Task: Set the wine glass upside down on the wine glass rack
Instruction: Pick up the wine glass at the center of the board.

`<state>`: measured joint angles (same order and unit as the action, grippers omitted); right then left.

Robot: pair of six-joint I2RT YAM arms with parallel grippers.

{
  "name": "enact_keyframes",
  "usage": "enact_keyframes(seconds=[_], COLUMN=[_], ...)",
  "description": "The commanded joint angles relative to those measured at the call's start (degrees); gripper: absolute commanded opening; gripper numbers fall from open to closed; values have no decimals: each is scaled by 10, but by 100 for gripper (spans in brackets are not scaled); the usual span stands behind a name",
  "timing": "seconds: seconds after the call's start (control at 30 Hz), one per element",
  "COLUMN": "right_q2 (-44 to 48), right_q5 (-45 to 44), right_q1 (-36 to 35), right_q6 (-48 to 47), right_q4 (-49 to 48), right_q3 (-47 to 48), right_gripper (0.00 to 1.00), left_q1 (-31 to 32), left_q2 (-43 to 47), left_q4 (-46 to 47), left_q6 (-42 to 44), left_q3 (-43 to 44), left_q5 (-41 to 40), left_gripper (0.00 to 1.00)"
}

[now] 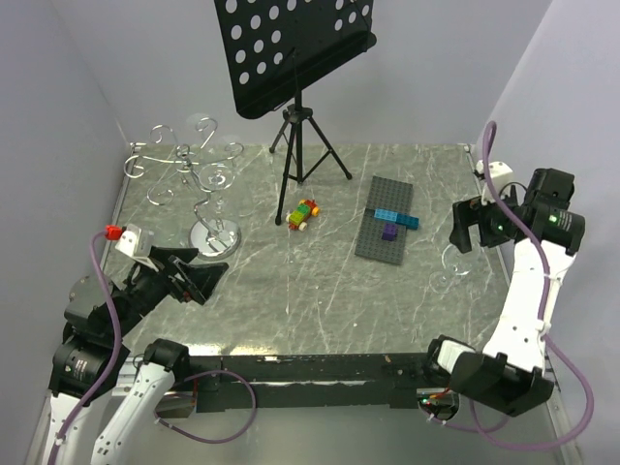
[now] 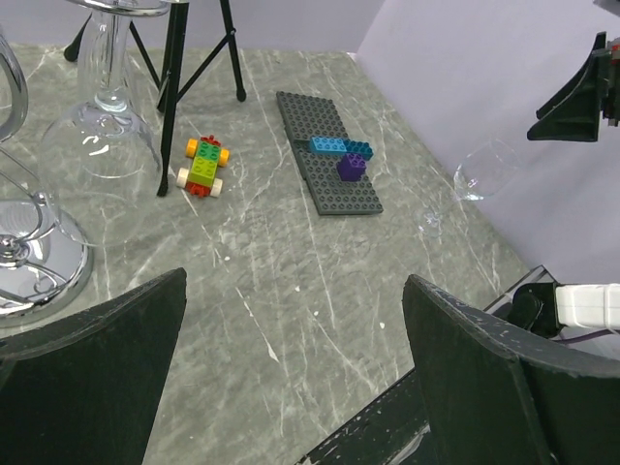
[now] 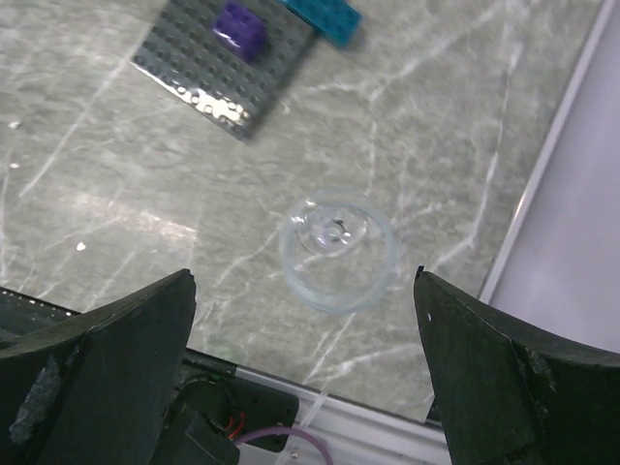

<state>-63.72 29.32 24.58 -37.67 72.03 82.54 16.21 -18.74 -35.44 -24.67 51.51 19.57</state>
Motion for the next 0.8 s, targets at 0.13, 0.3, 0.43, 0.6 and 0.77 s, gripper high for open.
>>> enact_keyframes(seconds=[0.13, 0.3, 0.43, 0.6, 0.77], right_q2=[-40, -54, -67, -76, -85], right_q5=[-3, -12, 1, 12, 22], right_q1=[69, 87, 89, 89, 89], right_q6=[-46, -75, -80, -82, -100], right_q4=[10, 19, 22, 24, 36], right_q3=[25, 16, 11, 18, 29], right_gripper=[100, 97, 95, 94, 90], left_q1=[2, 2, 2, 1, 2], left_q2=[-1, -1, -5, -38, -85], left_q4=[-4, -8, -9, 7, 16], left_q6=[12, 21, 30, 38, 33], left_q3=[12, 19, 52, 98, 115], left_q5=[-14, -38, -95, -139, -113], left_gripper=[97, 96, 97, 97, 97])
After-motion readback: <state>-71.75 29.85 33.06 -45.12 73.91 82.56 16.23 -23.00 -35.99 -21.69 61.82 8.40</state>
